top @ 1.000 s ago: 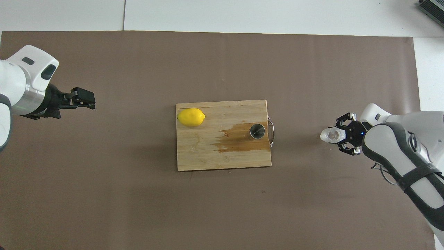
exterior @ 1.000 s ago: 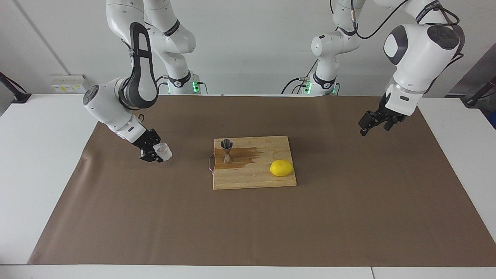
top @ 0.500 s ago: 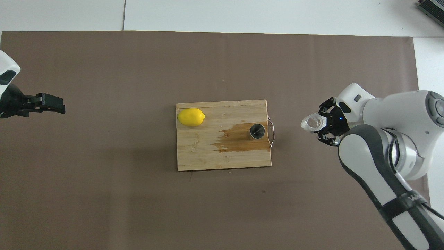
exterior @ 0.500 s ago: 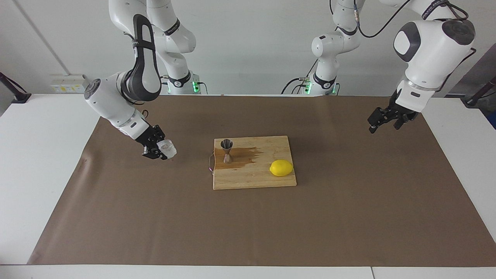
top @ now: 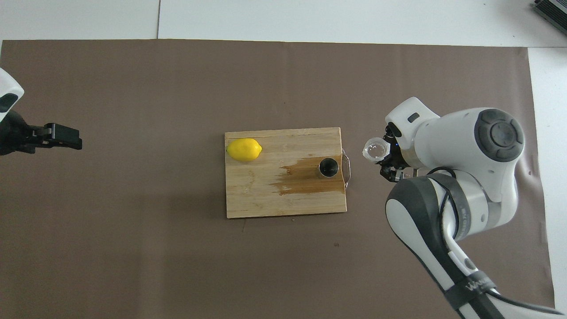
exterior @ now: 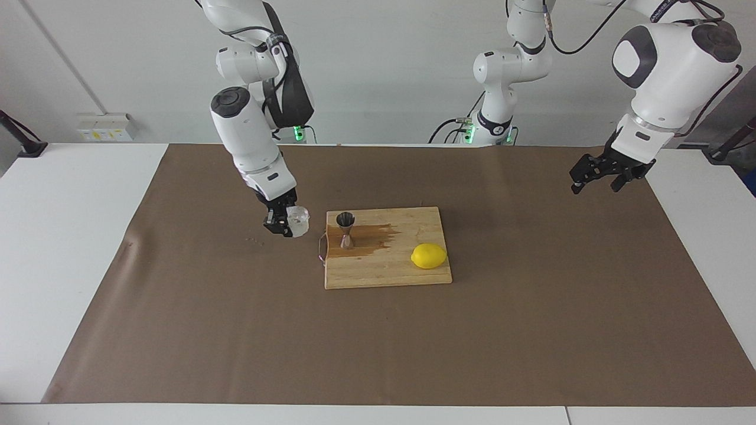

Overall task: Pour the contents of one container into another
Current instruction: 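Grasp the clear glass with the right gripper and lift it, then carry the clear glass with the right gripper above the metal cup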

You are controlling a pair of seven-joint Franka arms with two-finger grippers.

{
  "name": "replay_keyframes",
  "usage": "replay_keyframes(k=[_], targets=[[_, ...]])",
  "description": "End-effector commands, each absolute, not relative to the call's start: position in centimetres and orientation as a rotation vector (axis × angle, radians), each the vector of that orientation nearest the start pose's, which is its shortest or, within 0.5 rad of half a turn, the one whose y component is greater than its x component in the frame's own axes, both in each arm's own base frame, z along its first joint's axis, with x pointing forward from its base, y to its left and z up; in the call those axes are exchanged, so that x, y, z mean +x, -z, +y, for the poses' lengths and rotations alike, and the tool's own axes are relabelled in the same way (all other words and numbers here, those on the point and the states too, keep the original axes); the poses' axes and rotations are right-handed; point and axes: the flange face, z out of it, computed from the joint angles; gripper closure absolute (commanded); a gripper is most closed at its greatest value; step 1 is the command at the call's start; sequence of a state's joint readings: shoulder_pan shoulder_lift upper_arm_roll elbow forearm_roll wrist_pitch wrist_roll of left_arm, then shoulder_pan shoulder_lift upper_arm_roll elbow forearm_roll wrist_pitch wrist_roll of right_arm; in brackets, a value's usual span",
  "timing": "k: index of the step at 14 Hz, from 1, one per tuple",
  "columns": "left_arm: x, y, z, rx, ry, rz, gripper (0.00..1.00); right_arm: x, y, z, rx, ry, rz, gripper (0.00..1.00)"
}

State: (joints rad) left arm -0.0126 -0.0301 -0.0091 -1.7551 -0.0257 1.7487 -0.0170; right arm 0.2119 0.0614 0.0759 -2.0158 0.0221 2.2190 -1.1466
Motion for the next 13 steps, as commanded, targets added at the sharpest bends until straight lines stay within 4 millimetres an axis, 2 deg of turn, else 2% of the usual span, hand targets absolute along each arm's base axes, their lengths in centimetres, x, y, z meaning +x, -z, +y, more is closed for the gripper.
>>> replay_keyframes(k=[1,2,6,7,10,13], targets=[[55.0,-57.3,-1.5,-3.178,0.029,0.023,0.0,56.2,-44.1,18.8,-2.446,0.143,-2.118,1.0],[54.9,-57.3,-1.4,-3.18,0.017,0.02,0.0,56.2,-44.1,19.8,-2.457,0.123,-2.132,1.0],[53.4,-62.2,-2.5,-3.173,-0.013,0.06,0.0,55.4,-43.2,23.0,-2.451,0.071,-2.26,1.0],[53.2,-62.8,-2.8,-3.166,-0.042,0.073,0.0,55.2,-43.1,23.5,-2.461,0.062,-2.277,1.0],[52.7,-63.1,-3.8,-3.166,-0.062,0.103,0.0,54.8,-42.2,24.6,-2.446,0.022,-2.372,1.0],[52.4,-63.3,-5.8,-3.16,-0.08,0.152,0.0,54.2,-42.0,25.4,-2.408,-0.004,-2.524,1.0]])
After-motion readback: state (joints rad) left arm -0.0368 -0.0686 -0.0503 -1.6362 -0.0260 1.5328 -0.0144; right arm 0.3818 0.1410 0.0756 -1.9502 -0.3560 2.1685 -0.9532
